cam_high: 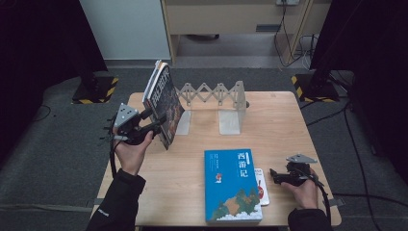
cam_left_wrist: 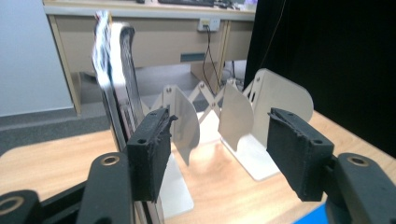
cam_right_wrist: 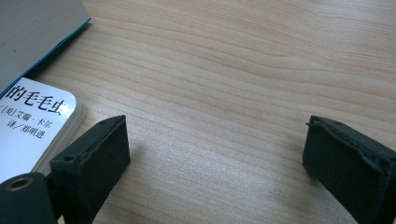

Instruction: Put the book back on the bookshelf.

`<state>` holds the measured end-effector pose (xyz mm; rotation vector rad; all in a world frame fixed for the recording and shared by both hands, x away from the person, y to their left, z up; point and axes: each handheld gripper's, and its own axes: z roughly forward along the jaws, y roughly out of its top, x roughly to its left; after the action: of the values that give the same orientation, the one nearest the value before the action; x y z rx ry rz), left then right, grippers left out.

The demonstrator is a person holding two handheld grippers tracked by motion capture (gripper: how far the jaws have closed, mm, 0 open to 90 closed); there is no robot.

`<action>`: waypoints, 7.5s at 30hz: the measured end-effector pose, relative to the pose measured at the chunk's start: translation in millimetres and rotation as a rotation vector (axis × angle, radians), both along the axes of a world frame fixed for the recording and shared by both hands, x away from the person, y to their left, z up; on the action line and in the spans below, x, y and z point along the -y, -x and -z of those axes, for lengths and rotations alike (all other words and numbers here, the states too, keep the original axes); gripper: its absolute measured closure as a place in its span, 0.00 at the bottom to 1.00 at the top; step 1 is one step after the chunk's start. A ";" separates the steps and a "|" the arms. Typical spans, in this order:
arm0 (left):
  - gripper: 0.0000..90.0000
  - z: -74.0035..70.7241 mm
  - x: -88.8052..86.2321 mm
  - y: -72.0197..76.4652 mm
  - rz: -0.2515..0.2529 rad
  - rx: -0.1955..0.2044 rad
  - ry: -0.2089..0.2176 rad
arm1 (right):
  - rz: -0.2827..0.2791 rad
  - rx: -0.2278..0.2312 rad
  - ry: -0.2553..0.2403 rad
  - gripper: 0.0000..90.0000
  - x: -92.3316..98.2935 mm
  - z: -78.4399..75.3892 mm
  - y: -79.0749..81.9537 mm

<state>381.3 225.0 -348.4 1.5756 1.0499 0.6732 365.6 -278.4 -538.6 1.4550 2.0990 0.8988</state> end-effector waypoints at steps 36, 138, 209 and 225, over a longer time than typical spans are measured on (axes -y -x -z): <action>0.36 102.0 49.4 8.9 0.199 -0.275 -0.116 | 0.006 0.014 -0.059 0.23 -5.2 -24.4 4.1; 0.12 196.3 112.8 -9.9 0.380 -0.502 0.207 | -0.186 -0.094 -0.364 0.29 -83.1 -21.5 12.7; 0.48 167.6 124.4 -13.4 0.516 -0.624 0.242 | -0.200 -0.092 -0.397 0.33 -83.6 -21.0 6.0; 0.53 161.7 122.9 -11.3 0.498 -0.650 0.276 | -0.207 -0.096 -0.405 0.39 -79.0 -22.7 8.5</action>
<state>392.5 102.1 -510.1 1.7483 1.0802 -0.3377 357.2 -199.4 -515.8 1.5112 2.2610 1.4280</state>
